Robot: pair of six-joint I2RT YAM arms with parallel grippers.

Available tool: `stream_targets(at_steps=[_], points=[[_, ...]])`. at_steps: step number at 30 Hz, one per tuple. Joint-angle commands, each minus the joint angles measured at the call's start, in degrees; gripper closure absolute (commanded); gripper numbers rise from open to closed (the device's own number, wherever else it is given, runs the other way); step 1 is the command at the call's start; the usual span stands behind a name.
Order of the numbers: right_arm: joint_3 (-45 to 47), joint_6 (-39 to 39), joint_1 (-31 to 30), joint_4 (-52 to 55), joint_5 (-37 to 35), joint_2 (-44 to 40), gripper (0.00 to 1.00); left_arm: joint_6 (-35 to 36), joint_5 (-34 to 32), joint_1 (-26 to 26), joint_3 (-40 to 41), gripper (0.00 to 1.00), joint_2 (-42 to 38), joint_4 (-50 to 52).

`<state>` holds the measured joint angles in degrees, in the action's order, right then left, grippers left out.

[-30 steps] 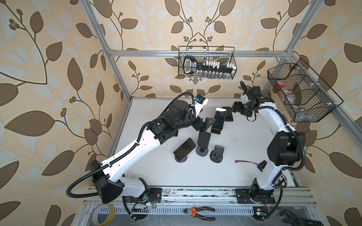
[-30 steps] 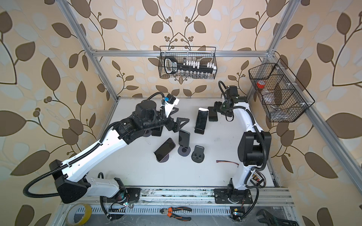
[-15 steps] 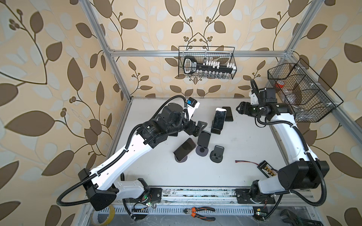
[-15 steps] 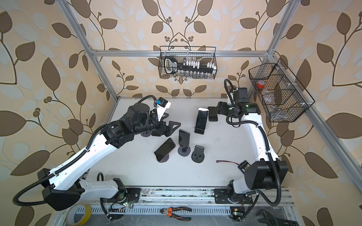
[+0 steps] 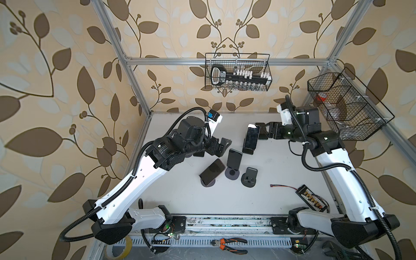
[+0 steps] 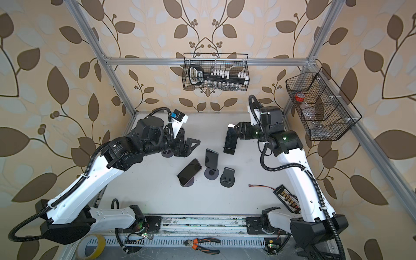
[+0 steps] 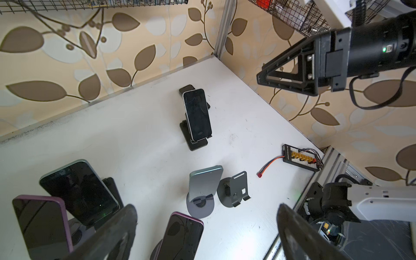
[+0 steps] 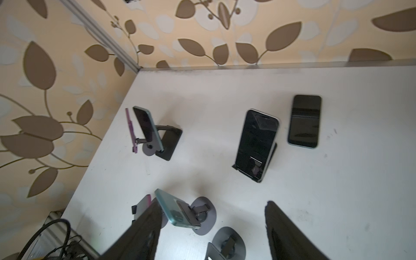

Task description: Remove the phone from the phone stand

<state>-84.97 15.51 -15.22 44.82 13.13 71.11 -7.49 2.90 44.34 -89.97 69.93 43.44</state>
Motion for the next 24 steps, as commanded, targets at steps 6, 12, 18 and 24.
stream_targets(at_steps=[6,12,18,24], points=[[-1.4,1.6,-10.7,-8.5,0.7,2.4,0.3,-1.1,-4.6,0.1,-1.6,0.03,-0.2,4.1],[0.6,1.8,-18.4,-12.8,1.8,2.1,0.33,-0.2,-5.9,-2.8,-1.2,0.03,-0.6,2.6],[3.0,2.0,-23.1,-16.3,2.3,0.1,0.34,-0.1,-0.1,-11.2,-0.2,0.03,-1.1,0.8],[6.8,0.0,-26.4,-22.8,3.6,-3.4,0.34,1.3,5.4,-15.6,0.0,0.03,-0.6,0.5]])
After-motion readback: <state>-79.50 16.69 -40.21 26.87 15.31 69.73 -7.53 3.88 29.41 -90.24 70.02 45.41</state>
